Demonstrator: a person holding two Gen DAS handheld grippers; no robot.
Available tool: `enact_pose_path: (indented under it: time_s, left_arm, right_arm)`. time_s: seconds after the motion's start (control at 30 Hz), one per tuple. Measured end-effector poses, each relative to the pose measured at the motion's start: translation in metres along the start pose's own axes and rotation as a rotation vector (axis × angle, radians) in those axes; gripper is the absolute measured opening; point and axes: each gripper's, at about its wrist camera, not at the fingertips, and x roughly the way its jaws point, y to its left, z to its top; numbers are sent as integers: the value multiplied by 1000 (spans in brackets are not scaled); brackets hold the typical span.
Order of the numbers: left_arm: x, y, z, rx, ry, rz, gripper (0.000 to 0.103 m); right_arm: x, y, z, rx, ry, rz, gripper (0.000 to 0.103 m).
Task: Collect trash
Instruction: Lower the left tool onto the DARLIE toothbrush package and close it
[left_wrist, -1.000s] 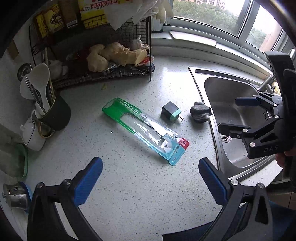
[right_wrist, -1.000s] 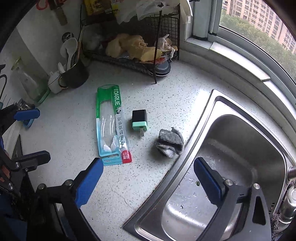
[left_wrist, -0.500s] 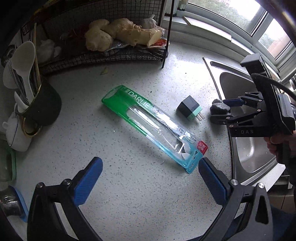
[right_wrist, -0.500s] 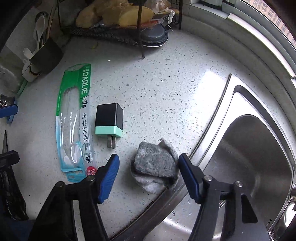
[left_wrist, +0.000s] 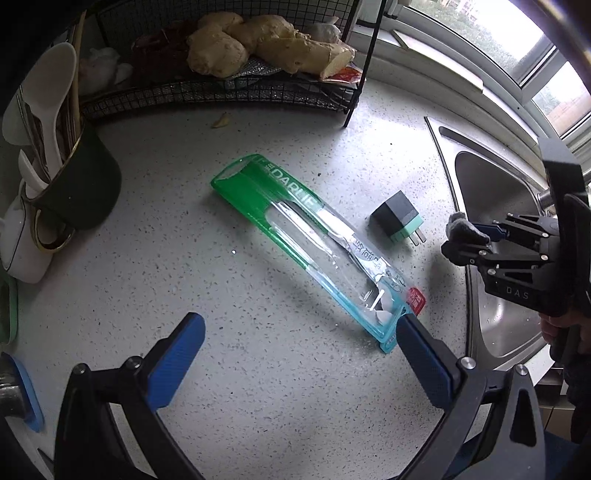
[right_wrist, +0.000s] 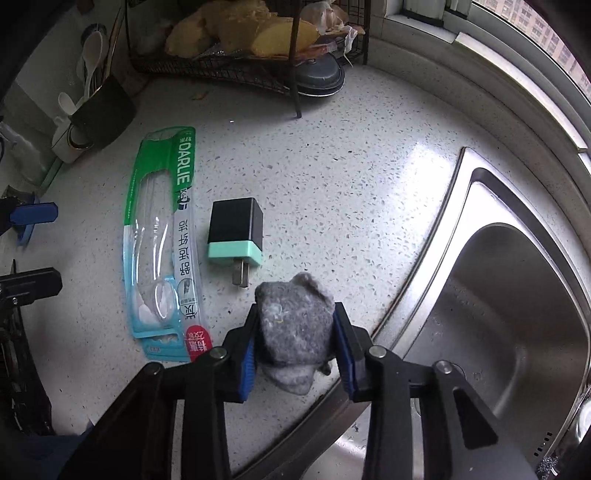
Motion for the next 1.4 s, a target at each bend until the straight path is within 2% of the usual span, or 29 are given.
enact_pose_path:
  time_s: [0.2,0.43,0.63,0.93,1.1,1.2,1.37,1.4]
  left_arm:
    - [16,-2,15,-46,25,-17,103]
    - [48,0,34,-113,66,12,103]
    - [67,2,42,-153,93,34,103]
    - [85,-3,52,-156,95,73,100]
    - [87,-5,55,-136,70,115,93]
    - [84,-17,59,-111,66,116,84]
    - [79,-30,61,-74,52,98,56]
    - [78,-31,61,-79,51,75,54]
  right_arm:
    - [-28,-4,-13,37,-29,19,34]
    - [-50,-14,-40,79,-33,14,34]
    - [-42,-23,-46,115,-15,8,34]
    - [-42,-25,-47,149,-9,7,34]
    - [-42,-24,-46,160,-12,12,34]
    - [-41,-25,-46,170,-14,21,34]
    - [-42,-23,-47,181,-20,31,34]
    - [-42,-22,-48,185,-22,33,34]
